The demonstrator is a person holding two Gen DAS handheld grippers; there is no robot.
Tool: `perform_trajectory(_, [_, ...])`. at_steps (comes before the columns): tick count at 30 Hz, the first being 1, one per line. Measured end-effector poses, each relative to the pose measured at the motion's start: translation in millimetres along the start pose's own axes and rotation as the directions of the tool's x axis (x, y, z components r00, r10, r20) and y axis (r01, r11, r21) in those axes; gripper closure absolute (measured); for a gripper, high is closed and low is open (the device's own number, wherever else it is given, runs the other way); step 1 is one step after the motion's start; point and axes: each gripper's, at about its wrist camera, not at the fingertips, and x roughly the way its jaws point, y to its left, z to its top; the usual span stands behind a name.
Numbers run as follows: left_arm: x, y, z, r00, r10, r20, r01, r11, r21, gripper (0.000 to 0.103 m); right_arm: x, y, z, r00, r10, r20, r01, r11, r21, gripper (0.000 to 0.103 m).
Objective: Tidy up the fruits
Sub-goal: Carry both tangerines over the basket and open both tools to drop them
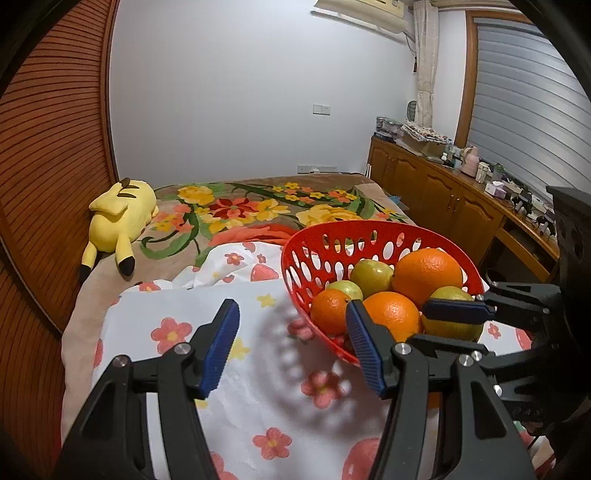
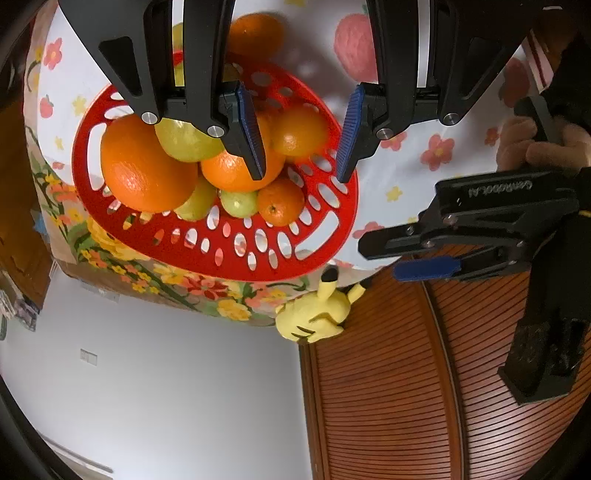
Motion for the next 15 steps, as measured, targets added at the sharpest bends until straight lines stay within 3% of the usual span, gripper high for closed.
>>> perform_trajectory(15, [-6,0,-10,1.0,-0.007,0.002,0.007,1.0,0.003,0.042,-10,8,-3,1.0,-0.026,0.016,0.026,0.999,-0.034,0.064])
